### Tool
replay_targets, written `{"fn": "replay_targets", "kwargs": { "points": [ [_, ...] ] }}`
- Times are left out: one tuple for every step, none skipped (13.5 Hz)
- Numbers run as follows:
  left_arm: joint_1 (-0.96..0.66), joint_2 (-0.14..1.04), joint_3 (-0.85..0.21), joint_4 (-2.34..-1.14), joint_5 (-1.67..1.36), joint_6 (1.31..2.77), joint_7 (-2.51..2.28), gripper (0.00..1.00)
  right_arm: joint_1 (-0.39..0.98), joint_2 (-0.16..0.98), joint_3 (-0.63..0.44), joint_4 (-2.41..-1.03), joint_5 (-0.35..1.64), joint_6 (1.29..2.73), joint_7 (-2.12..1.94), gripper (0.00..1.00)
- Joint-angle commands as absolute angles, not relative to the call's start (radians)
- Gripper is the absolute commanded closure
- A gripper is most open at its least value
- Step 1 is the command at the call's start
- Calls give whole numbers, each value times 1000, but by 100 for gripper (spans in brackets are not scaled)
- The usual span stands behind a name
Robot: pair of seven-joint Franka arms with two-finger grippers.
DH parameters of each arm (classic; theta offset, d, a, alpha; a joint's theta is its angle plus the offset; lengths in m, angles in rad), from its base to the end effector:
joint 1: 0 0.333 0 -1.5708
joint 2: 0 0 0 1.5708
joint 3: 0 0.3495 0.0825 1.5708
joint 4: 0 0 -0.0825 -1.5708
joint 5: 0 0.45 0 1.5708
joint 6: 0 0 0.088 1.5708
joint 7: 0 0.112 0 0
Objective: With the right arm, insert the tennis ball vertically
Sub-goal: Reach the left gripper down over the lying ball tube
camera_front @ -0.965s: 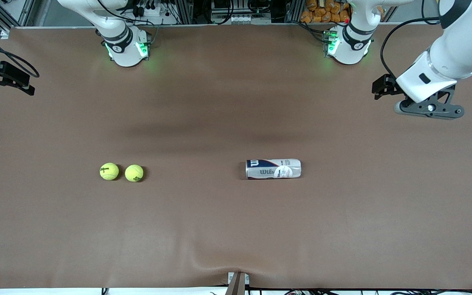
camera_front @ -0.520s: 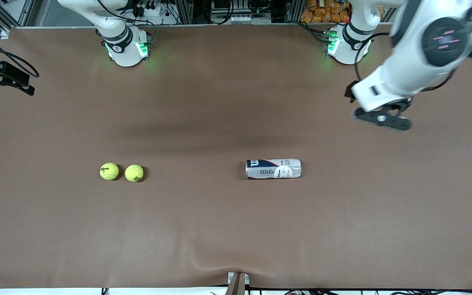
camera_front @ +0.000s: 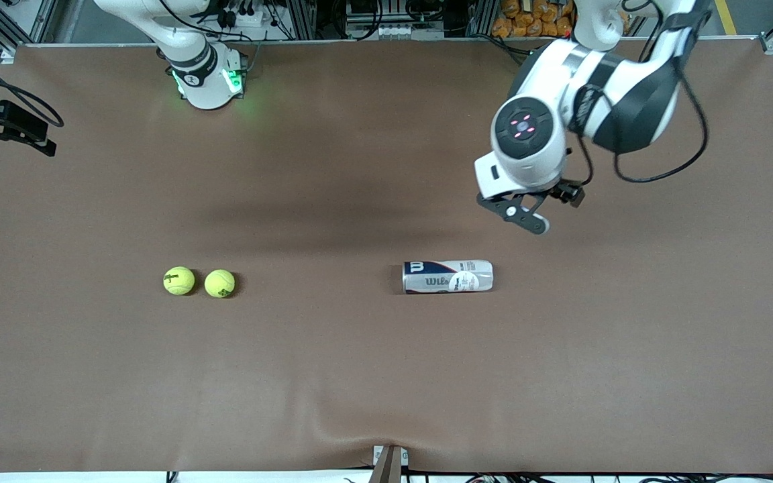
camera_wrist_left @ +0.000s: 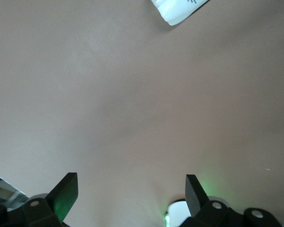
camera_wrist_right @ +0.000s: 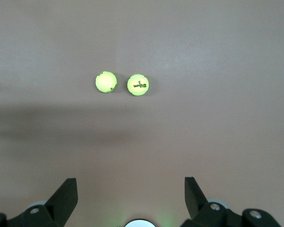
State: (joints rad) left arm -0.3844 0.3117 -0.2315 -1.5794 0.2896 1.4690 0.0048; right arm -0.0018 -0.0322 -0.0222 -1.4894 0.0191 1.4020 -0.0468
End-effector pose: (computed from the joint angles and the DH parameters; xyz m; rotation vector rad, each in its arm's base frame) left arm 0.5784 -0.3484 0.4461 -2.6256 0.8932 0.4602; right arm 0.5905 -0.0120 0.7013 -3.1186 -0.0398 0.0850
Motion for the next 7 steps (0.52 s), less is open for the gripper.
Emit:
{"fn": "replay_targets", "kwargs": {
  "points": [
    [-446, 389, -229, -1537, 386, 1506, 93, 0, -20, -58, -12, -1516, 32, 1402, -55, 0],
    [-451, 414, -229, -1537, 396, 1538, 127, 0, -20, -58, -14, -1516, 32, 1399, -55, 0],
    [-454, 437, -229, -1537, 396, 1574, 162, 0, -20, -58, -12, -1516, 32, 1397, -55, 0],
    [-453, 457, -229, -1537, 397, 1609, 210, 0, -21, -58, -12, -1516, 32, 1397, -55, 0],
    [-453, 475, -229, -1537, 409, 1643, 262, 0, -21, -58, -14, -1514, 32, 1397, -55, 0],
    [-453, 491, -227, -1537, 414, 1672, 309, 0, -20, -58, -12, -1514, 32, 1397, -55, 0],
    [-453, 502, -227, -1537, 414, 1698, 349, 0, -20, -58, -12, -1514, 32, 1397, -55, 0]
  ]
}}
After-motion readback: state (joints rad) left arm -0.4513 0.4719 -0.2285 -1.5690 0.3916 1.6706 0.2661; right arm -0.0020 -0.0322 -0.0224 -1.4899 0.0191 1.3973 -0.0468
